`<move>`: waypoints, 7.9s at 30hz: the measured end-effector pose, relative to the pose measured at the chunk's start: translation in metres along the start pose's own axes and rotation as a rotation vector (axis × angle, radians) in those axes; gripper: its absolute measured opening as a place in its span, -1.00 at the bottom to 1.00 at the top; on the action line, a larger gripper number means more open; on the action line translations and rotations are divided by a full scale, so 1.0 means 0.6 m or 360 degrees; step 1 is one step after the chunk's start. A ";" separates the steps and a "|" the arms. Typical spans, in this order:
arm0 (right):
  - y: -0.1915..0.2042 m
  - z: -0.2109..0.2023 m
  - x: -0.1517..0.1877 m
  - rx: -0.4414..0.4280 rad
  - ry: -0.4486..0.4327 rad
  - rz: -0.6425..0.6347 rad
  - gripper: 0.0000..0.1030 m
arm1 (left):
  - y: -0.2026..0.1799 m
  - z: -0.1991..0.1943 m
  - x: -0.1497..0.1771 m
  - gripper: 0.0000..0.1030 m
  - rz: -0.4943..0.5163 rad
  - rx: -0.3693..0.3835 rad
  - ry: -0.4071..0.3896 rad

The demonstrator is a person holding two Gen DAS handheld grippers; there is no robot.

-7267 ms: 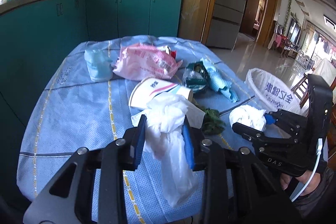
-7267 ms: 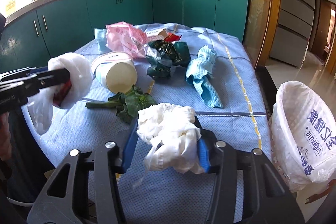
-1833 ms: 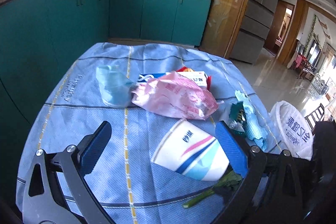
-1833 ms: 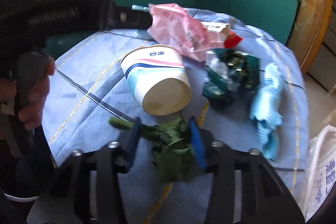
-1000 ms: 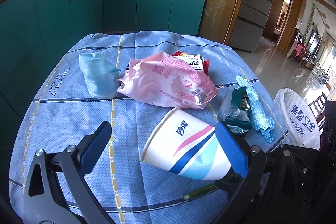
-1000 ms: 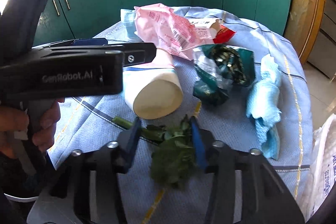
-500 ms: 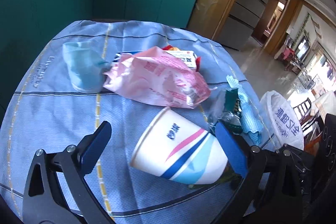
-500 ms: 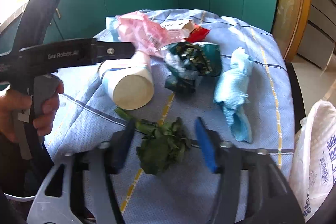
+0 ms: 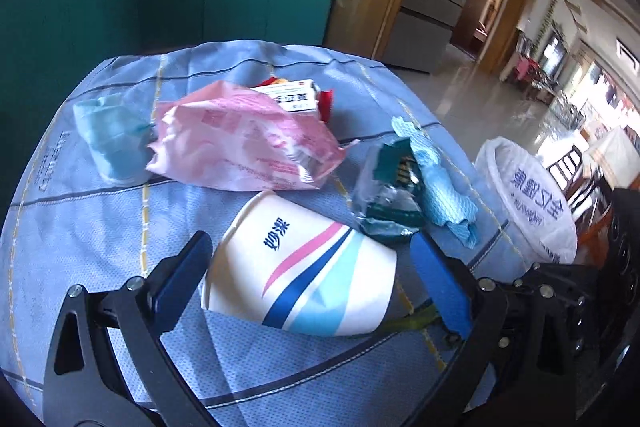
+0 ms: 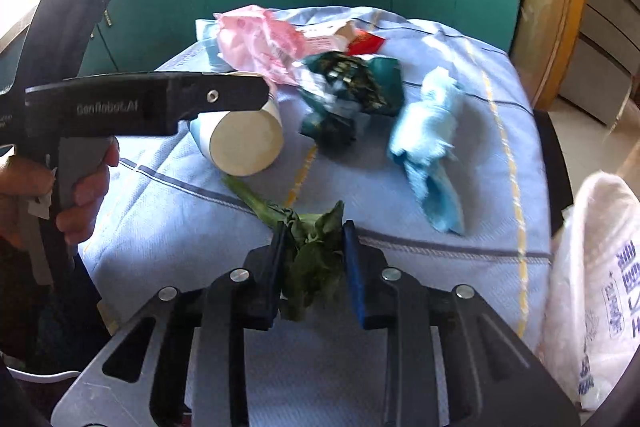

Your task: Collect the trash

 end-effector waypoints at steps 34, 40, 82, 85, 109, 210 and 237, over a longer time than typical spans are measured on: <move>-0.029 -0.024 0.018 -0.0001 -0.0048 0.0139 -0.44 | 0.011 -0.093 0.030 0.69 0.0037 -0.0164 -0.0207; -0.020 -0.002 0.016 0.0042 -0.0004 0.0111 0.32 | 0.019 -0.115 0.032 0.69 0.0010 -0.0179 -0.0251; -0.388 -0.218 0.227 0.1037 -0.0467 0.0842 -0.58 | -0.539 0.197 -0.083 0.74 0.0496 0.0371 -0.0077; -0.404 -0.208 0.229 0.1007 -0.0460 0.0870 -0.58 | -0.533 0.184 -0.087 0.84 0.0482 0.0380 -0.0104; -0.244 -0.164 0.062 0.0580 -0.0528 0.0480 0.76 | -0.109 -0.059 -0.094 0.89 0.0153 -0.0399 -0.0475; -0.002 -0.021 0.013 0.0160 -0.0131 0.0240 -0.17 | 0.032 -0.080 0.094 -0.54 -0.0036 -0.0293 -0.0082; -0.011 -0.045 0.019 0.0142 -0.0201 0.0268 -0.17 | -0.022 -0.147 0.068 -0.54 0.0042 -0.0264 -0.0285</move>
Point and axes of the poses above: each gripper's, at about its wrist camera, not at the fingertips, and z roughly the way its jaws point, y to its left, x to its underside, the point moved 3 cm from there along z, roughly the way its jaws point, and after that the axes turned 7 degrees about y, right-handed, at the moved point
